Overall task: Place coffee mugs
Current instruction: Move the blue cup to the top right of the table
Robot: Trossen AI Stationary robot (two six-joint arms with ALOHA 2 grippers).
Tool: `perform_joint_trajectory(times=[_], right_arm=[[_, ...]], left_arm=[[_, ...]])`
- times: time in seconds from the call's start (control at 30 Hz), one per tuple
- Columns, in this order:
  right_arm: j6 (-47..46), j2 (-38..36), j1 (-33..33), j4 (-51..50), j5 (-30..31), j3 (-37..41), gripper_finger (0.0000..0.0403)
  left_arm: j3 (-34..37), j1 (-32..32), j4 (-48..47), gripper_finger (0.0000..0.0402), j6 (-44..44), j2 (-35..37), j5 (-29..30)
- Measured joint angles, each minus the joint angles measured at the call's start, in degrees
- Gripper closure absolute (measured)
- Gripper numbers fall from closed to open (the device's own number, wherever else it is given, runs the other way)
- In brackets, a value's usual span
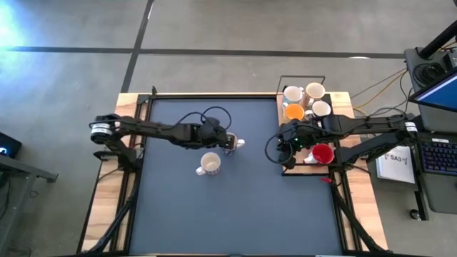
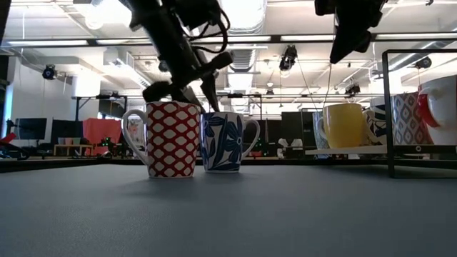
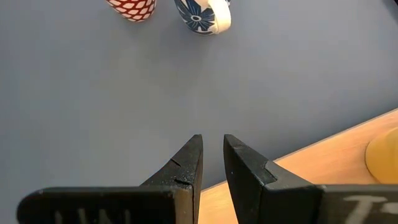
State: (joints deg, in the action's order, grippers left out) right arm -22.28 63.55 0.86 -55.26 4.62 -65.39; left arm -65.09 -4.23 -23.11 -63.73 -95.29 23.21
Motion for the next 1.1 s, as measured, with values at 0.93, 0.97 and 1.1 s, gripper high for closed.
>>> perform_joint_trajectory(times=[0.93,0.97,1.1], right_arm=[[-0.22,-0.02,-0.02,-1.32,0.0,0.02,0.0349],[-0.22,-0.02,-0.02,-1.34,-0.04,0.0,0.0349],[-0.24,-0.02,0.0,-1.45,-0.04,0.02,0.0349]], left_arm=[[-16.52,0.48,-14.43,0.0382,3.6,-11.49,-0.22],[-17.56,0.48,-14.55,0.039,3.86,-12.44,-0.32],[-22.37,0.48,-14.7,0.039,6.11,-15.75,-0.1]])
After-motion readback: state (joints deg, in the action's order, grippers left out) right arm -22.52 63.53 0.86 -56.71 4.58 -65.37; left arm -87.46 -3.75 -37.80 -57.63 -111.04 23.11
